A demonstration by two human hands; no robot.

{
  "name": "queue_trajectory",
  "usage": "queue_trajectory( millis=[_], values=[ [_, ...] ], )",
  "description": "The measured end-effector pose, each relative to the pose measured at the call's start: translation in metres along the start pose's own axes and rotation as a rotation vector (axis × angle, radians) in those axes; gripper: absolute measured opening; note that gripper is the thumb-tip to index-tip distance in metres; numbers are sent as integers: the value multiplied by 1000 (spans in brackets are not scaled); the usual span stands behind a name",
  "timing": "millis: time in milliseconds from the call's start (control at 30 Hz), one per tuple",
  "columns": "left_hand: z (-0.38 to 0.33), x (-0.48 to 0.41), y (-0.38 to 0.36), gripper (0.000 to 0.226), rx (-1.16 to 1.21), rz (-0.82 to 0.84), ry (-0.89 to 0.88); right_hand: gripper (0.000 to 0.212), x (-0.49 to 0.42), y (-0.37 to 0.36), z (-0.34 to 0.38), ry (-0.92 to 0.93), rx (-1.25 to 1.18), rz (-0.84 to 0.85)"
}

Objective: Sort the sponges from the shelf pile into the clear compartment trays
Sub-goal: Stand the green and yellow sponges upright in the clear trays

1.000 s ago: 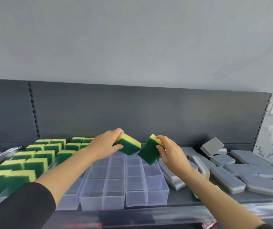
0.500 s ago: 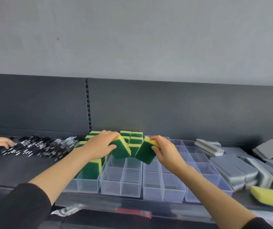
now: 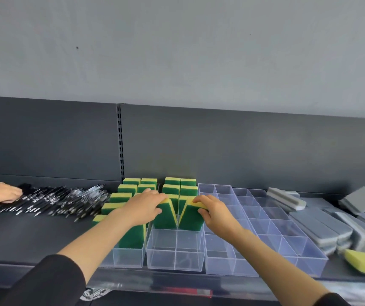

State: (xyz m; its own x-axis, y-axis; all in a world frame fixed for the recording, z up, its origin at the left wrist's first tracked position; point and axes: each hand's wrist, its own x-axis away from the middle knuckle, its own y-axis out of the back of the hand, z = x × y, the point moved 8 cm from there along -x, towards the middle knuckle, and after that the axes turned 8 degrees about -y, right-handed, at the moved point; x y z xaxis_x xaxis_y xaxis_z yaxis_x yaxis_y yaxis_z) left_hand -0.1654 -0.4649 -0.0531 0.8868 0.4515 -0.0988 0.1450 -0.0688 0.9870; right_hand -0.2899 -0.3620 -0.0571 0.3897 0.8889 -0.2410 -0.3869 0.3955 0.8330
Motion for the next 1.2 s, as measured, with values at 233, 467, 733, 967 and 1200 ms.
queue_trajectory(
  millis=[233,467,733,967,1200],
  values=[
    [-7,-13,-19,45,-47,105,-9,30,-6,-25,-2,12,44,78],
    [-6,-15,-24,55,-71,126,5,42,-5,-28,-11,3,77,131],
    [-31,-23,-2,55,-69,42,-26,49,-3,6,-26,3,115,69],
    [-83,-54,-6,51,-21,11,-99,50,21,52,-96,-110,219,13],
    [-152,-100,-22,49,-22,26,-189,50,60,108,-176,-249,263,-56]
  ],
)
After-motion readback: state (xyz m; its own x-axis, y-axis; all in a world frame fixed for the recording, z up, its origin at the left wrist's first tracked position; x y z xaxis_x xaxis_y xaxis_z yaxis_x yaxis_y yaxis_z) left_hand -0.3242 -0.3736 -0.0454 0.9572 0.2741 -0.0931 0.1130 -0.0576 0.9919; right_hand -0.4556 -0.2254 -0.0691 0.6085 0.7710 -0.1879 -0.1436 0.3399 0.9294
